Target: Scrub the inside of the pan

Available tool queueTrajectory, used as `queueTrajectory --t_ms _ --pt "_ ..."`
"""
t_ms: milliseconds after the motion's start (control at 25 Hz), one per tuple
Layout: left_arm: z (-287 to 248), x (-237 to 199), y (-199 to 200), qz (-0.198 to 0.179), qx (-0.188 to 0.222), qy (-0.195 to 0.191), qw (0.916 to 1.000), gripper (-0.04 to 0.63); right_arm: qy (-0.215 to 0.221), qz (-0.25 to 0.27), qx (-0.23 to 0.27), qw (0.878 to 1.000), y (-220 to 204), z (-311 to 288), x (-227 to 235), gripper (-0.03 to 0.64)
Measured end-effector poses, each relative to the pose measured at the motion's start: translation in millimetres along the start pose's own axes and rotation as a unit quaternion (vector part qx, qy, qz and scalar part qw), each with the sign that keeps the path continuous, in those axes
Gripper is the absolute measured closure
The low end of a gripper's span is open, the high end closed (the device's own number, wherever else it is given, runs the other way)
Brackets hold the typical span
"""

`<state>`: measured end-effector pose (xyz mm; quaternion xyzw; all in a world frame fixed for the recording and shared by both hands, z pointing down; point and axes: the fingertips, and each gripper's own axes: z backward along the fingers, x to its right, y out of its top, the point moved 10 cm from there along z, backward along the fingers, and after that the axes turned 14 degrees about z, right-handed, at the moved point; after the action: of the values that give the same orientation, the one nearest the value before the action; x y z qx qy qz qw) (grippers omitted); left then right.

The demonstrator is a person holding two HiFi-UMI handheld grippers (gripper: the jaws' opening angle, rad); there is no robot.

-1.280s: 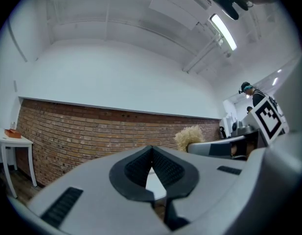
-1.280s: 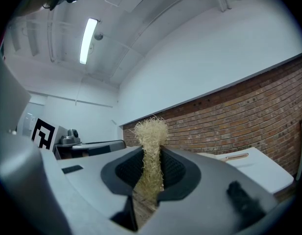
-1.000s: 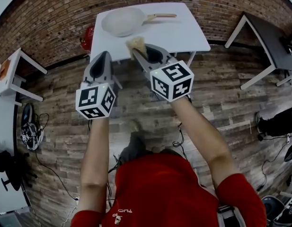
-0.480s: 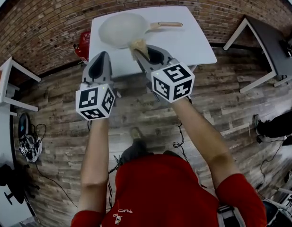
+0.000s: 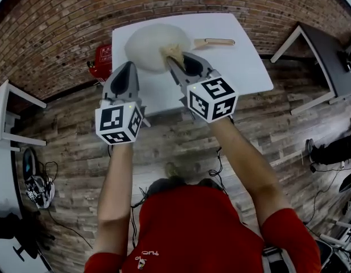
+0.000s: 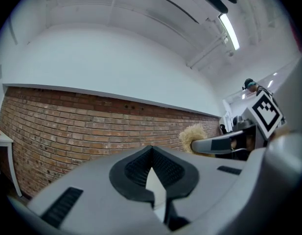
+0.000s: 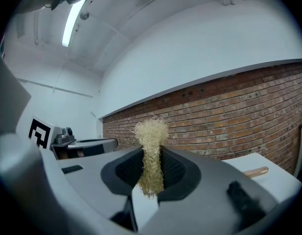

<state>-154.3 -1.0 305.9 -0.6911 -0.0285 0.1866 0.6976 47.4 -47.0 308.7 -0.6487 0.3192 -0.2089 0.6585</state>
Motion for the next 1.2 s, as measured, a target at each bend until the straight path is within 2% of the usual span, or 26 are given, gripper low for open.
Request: queueTrajectory --t_ms 280,560,840,1200 --pt "-32 -43 2 0.003 0.000 -0.011 0.9999 0.581 -0.027 0.000 -0.019 0.999 -8 -41 7 0.529" --pt "-57 -66 -2 0.012 -0.002 -0.014 0.9998 0.581 -0.039 0.012 -0.033 0.999 -7 -69 22 0.531" --pt "-86 -86 -3 0.013 -0.004 0.000 0.9999 0.581 -0.033 0.021 -0.038 0.999 -11 -102 41 0.529" --pt "-149 -96 -10 -0.002 -0.010 0.008 0.9999 0.581 -0.024 0.027 -0.035 0.999 -21 -146 88 0.529"
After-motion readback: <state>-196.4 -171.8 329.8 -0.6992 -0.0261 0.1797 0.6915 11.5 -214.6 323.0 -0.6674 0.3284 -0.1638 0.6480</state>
